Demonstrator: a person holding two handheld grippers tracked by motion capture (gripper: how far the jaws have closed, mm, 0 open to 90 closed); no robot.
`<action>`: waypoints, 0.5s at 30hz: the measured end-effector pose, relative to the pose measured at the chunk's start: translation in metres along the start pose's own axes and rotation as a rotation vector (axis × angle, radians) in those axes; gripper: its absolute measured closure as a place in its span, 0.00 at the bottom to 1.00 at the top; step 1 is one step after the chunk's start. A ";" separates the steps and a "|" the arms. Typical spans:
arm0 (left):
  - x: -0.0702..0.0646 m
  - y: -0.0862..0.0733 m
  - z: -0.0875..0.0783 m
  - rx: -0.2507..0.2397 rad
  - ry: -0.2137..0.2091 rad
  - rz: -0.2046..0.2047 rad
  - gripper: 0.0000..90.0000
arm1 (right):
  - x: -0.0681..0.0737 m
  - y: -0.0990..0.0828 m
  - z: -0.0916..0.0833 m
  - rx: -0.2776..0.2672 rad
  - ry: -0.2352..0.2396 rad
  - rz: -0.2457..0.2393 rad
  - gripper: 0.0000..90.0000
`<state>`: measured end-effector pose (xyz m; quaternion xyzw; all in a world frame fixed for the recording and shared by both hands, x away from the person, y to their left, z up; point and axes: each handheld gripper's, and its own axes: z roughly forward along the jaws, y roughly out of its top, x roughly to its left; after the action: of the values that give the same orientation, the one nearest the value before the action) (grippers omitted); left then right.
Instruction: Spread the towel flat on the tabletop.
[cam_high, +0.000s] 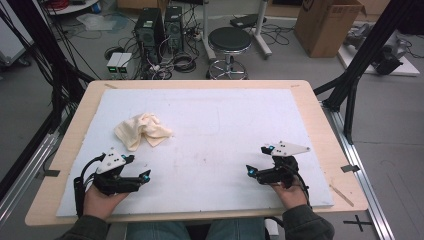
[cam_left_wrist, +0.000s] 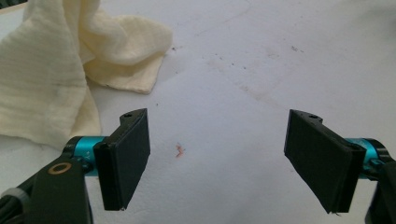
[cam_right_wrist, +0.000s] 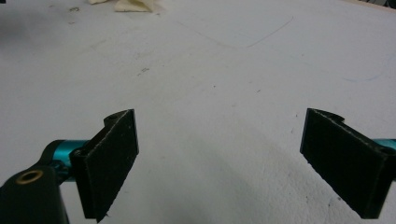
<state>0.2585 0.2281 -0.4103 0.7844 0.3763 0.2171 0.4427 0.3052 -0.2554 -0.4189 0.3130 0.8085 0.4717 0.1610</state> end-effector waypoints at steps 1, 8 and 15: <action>0.000 0.000 0.001 0.003 -0.004 -0.002 0.26 | -0.001 0.000 0.000 -0.005 0.000 -0.003 0.12; -0.001 0.000 0.002 0.002 -0.006 0.001 0.26 | -0.001 0.000 -0.001 -0.008 0.002 -0.004 0.12; -0.001 0.000 0.000 -0.004 -0.003 -0.002 0.26 | 0.001 0.000 -0.002 -0.009 0.000 -0.001 0.12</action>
<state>0.2580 0.2273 -0.4107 0.7835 0.3762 0.2162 0.4449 0.3033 -0.2561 -0.4175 0.3118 0.8065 0.4753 0.1625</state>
